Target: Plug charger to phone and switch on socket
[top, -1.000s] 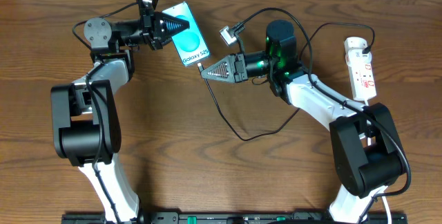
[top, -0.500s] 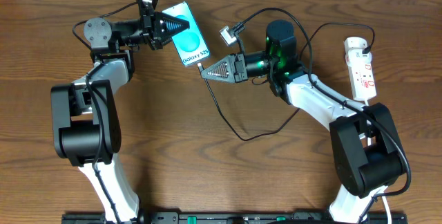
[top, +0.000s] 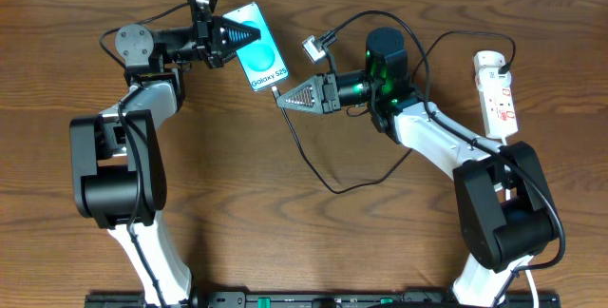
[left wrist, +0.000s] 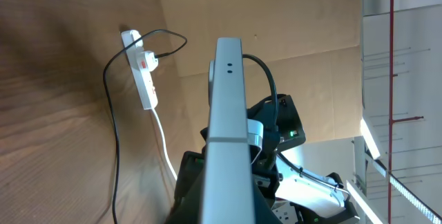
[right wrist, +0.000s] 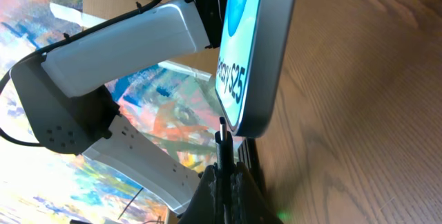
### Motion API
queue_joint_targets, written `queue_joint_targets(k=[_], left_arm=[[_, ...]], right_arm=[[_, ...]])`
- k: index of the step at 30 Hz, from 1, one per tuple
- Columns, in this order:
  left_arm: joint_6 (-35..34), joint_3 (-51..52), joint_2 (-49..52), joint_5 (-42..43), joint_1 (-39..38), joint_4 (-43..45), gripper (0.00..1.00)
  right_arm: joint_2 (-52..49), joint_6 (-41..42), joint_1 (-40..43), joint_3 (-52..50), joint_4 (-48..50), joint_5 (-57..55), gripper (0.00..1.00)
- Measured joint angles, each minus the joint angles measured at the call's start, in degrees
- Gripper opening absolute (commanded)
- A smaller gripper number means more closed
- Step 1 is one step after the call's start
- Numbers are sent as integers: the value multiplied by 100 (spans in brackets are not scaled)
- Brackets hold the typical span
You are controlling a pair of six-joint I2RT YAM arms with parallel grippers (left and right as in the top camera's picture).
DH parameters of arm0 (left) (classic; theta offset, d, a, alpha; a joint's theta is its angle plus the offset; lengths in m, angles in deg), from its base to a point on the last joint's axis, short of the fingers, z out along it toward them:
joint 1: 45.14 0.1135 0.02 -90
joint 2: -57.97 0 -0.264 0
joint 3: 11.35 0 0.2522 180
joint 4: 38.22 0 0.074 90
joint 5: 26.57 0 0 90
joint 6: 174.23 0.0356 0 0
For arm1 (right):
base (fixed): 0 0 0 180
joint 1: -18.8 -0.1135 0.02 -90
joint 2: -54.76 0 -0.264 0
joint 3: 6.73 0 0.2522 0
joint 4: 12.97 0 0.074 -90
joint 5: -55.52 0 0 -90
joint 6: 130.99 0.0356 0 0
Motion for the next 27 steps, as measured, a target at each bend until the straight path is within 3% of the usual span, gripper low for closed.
queue_joint_targets(k=[27], left_arm=[[0, 0, -2, 0, 0, 0, 7]], right_arm=[[0, 323, -118, 0, -2, -4, 1]])
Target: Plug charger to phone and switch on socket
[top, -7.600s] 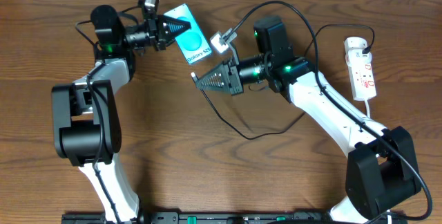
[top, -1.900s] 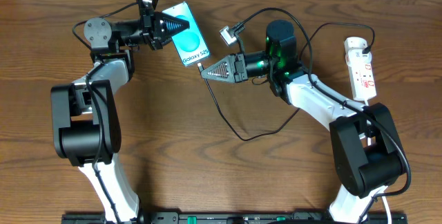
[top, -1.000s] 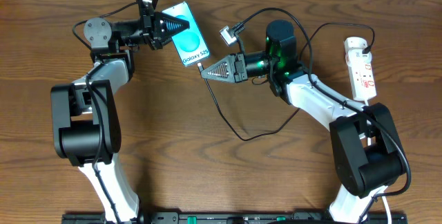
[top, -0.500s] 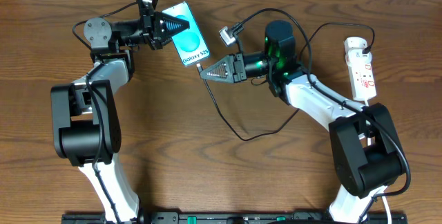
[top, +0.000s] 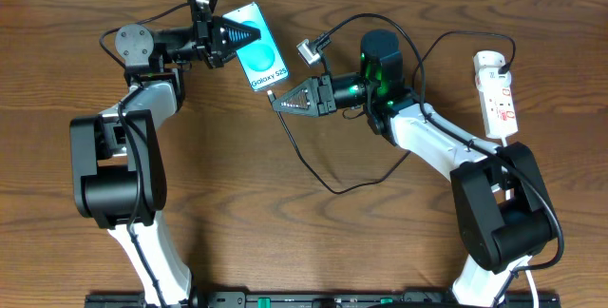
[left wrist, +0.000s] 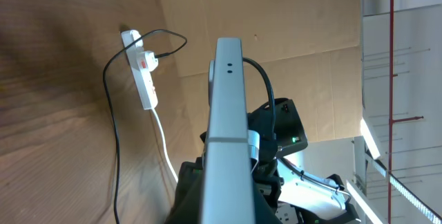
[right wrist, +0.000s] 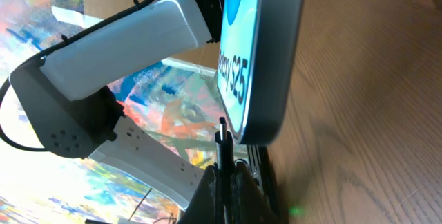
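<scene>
The phone [top: 260,57], screen lit blue and marked Galaxy S25, lies tilted at the back of the table with my left gripper [top: 243,34] shut on its upper end. In the left wrist view only its grey edge [left wrist: 226,127] shows. My right gripper [top: 275,100] is shut on the charger plug [right wrist: 222,133], whose thin black tip stands just short of the phone's bottom edge [right wrist: 266,124], not inserted. The black cable [top: 328,182] trails from the plug across the table. The white socket strip [top: 498,94] lies at the far right, with its red switch [left wrist: 146,61] visible.
A second black lead [top: 446,37] runs from the strip's far end behind the right arm. The cable loop lies between the two arm bases. A cardboard wall [left wrist: 276,23] stands behind the table.
My right gripper has shifted a little to the left with the plug, so the phone's bottom edge looks nearer and larger in the right wrist view. The left gripper and phone have not moved.
</scene>
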### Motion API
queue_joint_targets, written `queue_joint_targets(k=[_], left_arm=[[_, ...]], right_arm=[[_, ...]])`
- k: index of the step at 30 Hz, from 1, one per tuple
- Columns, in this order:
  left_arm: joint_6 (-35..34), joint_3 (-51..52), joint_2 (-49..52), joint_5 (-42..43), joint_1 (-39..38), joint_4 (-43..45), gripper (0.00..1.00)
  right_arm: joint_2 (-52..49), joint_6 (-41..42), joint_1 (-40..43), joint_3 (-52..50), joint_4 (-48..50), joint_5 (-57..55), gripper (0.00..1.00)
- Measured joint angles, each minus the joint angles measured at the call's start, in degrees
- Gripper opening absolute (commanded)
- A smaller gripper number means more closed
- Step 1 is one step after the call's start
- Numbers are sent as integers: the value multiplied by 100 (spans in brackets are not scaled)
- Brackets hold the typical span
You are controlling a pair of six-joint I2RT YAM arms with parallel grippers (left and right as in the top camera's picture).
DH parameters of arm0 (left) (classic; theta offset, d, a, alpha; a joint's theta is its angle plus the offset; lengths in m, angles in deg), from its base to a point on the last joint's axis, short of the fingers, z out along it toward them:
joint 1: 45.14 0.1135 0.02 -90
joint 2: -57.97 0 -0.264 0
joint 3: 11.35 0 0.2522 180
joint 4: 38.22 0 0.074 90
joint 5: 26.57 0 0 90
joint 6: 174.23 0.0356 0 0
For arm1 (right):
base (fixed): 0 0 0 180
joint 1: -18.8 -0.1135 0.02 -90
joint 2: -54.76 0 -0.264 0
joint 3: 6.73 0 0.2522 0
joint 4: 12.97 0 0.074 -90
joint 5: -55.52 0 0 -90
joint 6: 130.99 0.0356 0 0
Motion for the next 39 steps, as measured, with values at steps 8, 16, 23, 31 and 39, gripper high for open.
queue_joint_targets(k=[8, 16, 23, 31, 39], left_arm=[[0, 0, 2, 0, 0, 0, 7], [0, 0, 0, 0, 0, 0, 7], [0, 0, 2, 0, 0, 0, 7], [0, 0, 0, -4, 0, 0, 7], [0, -2, 0, -2, 0, 0, 7]], right_arm=[[0, 0, 66, 0, 2, -46, 1], [0, 0, 66, 0, 2, -109, 1], [0, -2, 66, 0, 2, -157, 1], [0, -2, 120, 0, 0, -166, 1], [0, -2, 120, 0, 2, -168, 1]])
